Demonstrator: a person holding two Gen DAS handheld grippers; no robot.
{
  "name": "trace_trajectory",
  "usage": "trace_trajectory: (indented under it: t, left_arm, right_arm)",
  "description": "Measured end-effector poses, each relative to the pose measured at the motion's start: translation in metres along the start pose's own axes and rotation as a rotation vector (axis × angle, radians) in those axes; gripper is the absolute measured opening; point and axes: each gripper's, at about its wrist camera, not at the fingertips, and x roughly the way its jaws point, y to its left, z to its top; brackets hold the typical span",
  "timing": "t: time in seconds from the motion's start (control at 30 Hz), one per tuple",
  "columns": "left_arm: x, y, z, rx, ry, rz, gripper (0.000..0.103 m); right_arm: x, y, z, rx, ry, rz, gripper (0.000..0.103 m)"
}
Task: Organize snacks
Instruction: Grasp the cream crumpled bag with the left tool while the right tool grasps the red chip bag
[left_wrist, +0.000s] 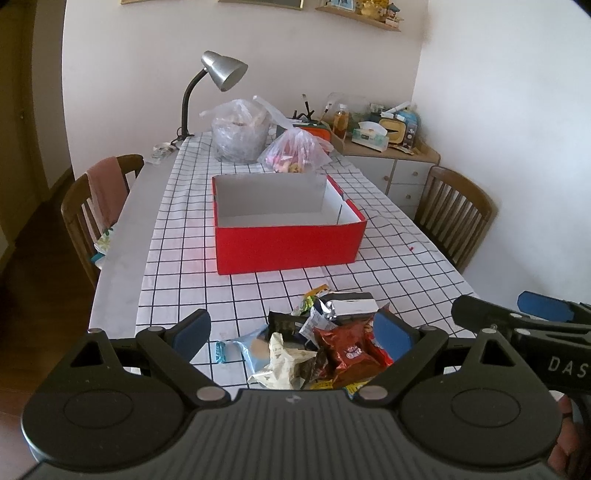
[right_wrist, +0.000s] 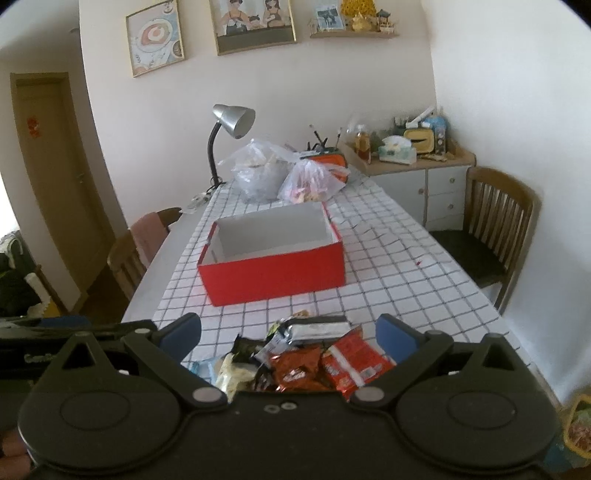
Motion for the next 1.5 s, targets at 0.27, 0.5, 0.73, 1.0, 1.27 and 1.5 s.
trace_trajectory:
  t: [0.27, 0.5, 0.73, 1.0, 1.27, 1.5]
  left_arm:
    - [0.034, 0.018, 0.002, -0.055, 0.069, 0.071, 0.095]
    - [0.073, 0.038, 0.002, -0.087, 0.152, 0.085, 0.095]
    - [0.112, 0.032, -0.010, -0.035, 0.255, 0.063, 0.095]
    - [0.154, 0.020, -0.031, 0.075, 0.358, 0.000, 0.091]
    - [0.183, 0.020, -0.044, 0.090, 0.438, -0.058, 0.073]
    - [0.207, 0.029, -0.039, 0.044, 0.486, -0.095, 0.060]
  right_arm:
    - [0.037, -0.025, -0.006, -0.020, 0.054, -0.023, 0.099]
    - [0.083, -0.054, -0.018, -0.043, 0.138, -0.018, 0.098]
    - [0.127, -0.074, -0.032, -0.108, 0.245, 0.017, 0.093]
    - [0.176, -0.087, -0.047, -0.209, 0.369, 0.075, 0.086]
    - [0.209, -0.094, -0.054, -0.270, 0.450, 0.121, 0.086]
    - [0.226, -0.097, -0.052, -0.276, 0.489, 0.179, 0.087]
